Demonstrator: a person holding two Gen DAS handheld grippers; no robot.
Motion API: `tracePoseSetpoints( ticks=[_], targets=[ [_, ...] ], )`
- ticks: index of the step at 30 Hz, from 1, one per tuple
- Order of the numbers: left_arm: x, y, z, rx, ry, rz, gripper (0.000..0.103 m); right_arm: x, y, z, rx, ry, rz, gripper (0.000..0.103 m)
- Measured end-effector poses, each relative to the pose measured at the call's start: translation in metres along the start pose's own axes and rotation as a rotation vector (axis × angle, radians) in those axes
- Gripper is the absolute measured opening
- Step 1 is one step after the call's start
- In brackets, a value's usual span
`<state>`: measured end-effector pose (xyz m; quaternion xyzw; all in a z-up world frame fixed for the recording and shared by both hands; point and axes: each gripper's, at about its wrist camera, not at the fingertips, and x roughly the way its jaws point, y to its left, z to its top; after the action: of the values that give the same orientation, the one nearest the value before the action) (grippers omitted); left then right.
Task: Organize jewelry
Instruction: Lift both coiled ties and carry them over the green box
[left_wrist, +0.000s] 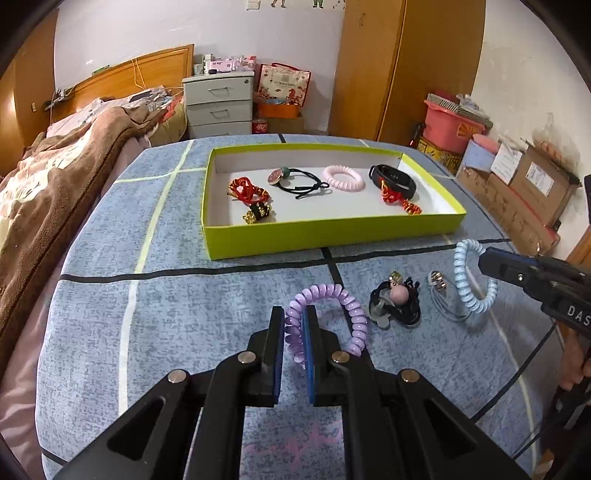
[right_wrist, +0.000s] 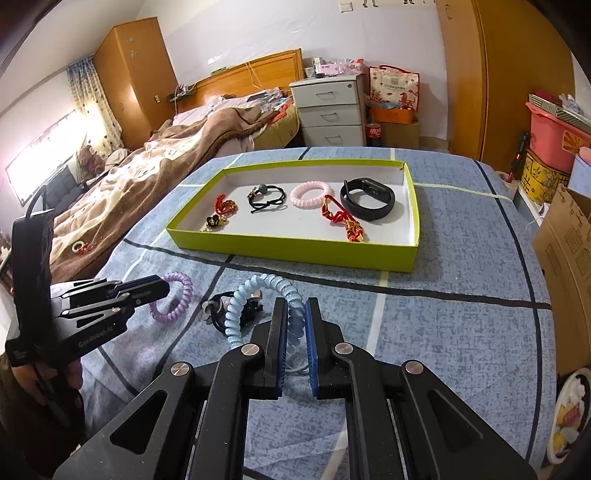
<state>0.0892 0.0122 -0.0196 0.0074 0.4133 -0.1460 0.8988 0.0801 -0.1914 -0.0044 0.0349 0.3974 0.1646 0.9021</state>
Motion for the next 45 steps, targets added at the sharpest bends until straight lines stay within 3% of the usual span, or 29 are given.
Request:
tracePoseSetpoints(
  ticks=[7, 15, 24, 27, 45],
  targets=[
    [-0.01, 0.007, 0.014, -0.025, -0.034, 0.001, 0.01, -0.005, 0.0, 0.009, 0.016, -0.021, -0.018, 0.01],
    [-0.009, 0.013, 0.051, -0.038, -0.067, -0.005, 0.01, 0.0, -0.009, 0.032, 0.069, -0.05, -0.051, 0.01],
    [0.012, 0.026, 0.091, -0.075, -0.075, -0.012, 0.01, 0.028, -0.015, 0.057, 0.095, -0.034, -0.076, 0.01],
    [0.019, 0.03, 0.103, -0.068, -0.08, 0.021, 0.01, 0.039, -0.015, 0.062, 0.102, -0.02, -0.074, 0.01],
    [0.084, 0.052, 0.13, -0.128, 0.008, 0.037, 0.01, 0.09, -0.012, 0.074, 0.054, 0.072, -0.107, 0.01]
  ],
)
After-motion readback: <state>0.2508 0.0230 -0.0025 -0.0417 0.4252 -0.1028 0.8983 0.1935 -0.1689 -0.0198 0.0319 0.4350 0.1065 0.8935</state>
